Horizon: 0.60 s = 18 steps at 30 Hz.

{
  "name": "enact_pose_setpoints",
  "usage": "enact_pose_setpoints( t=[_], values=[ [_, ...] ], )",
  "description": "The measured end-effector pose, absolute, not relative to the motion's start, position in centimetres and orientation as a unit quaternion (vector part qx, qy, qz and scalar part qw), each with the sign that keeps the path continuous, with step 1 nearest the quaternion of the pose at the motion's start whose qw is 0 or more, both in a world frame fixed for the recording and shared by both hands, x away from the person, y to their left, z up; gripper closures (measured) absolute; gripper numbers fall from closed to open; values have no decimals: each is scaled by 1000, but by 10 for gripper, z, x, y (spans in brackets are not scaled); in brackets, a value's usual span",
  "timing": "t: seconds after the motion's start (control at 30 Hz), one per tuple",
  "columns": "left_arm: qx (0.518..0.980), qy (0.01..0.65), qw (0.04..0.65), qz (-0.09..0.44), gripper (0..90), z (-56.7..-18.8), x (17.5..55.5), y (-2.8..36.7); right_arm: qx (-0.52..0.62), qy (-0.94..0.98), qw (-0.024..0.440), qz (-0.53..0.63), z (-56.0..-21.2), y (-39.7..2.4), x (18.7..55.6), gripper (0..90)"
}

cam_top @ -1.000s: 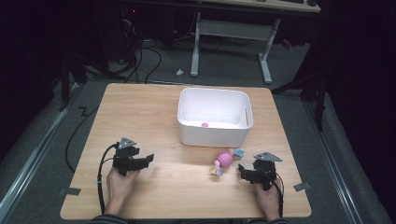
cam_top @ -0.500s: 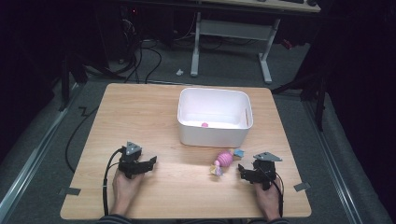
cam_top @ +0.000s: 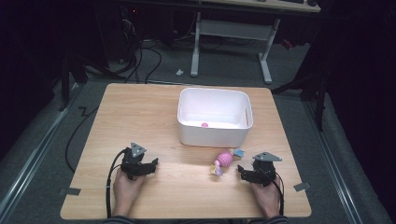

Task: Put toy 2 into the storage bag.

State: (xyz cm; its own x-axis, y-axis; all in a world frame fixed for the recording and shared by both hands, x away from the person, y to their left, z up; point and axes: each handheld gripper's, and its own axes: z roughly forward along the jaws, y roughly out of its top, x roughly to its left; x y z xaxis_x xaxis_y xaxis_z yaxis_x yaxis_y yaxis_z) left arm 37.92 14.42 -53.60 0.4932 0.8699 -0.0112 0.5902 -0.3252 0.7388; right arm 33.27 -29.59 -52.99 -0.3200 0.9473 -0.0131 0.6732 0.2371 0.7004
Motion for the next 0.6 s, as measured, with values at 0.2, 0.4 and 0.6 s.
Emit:
enact_pose_setpoints(
  t=[0.2,0.4,0.6],
  values=[
    [789,462,352,199,250,-536,379,144,522,757,224,323,-524,-301,320,330],
    [789,462,352,199,250,-536,379,144,499,764,214,348,-516,-298,311,426],
    [790,462,351,199,249,-536,379,144,476,785,200,343,-508,-289,311,455]
  ],
)
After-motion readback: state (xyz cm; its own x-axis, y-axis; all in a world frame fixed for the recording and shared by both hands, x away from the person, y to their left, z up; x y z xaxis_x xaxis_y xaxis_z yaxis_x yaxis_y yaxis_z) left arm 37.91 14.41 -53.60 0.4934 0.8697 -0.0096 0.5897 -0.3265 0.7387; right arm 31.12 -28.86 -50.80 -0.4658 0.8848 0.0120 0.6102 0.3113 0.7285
